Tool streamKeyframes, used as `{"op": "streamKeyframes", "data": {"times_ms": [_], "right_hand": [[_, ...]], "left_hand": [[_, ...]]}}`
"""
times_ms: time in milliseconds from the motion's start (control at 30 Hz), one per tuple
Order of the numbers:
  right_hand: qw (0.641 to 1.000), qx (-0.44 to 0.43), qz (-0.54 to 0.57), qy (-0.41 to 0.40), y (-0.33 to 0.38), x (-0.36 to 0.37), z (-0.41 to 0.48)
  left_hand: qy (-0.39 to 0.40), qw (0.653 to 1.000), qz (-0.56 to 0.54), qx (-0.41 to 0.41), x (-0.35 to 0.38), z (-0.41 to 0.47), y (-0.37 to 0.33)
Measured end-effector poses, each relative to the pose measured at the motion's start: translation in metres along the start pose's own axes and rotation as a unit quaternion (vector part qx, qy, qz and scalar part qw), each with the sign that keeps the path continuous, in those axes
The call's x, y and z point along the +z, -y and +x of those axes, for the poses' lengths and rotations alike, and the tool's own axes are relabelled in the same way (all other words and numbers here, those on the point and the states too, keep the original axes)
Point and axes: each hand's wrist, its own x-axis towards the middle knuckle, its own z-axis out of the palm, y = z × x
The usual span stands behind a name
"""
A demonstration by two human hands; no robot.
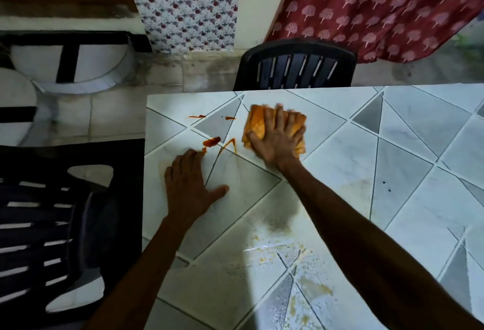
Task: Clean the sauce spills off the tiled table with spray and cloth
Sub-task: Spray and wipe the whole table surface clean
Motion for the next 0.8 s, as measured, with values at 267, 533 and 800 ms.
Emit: {"op": "streamKeyframes", "data": {"times_ms": [267, 533, 800], "right_hand": [[0.982, -0.180, -0.041, -0.029, -0.048, 0.026, -0.135], [1.000, -0.001, 0.000, -0.012, 0.004, 0.002, -0.005], [0.973, -0.222, -0.045, -0.038, -0.030, 0.033, -0.137]], "left_hand": [[0.011, 1.000, -0.006, 0.002, 0.000, 0.001, -0.002], [0.010, 1.000, -0.002, -0.005, 0.003, 0.000, -0.001], [0.039, 0.998, 0.031, 0.049, -0.018, 0.003, 0.028]]}}
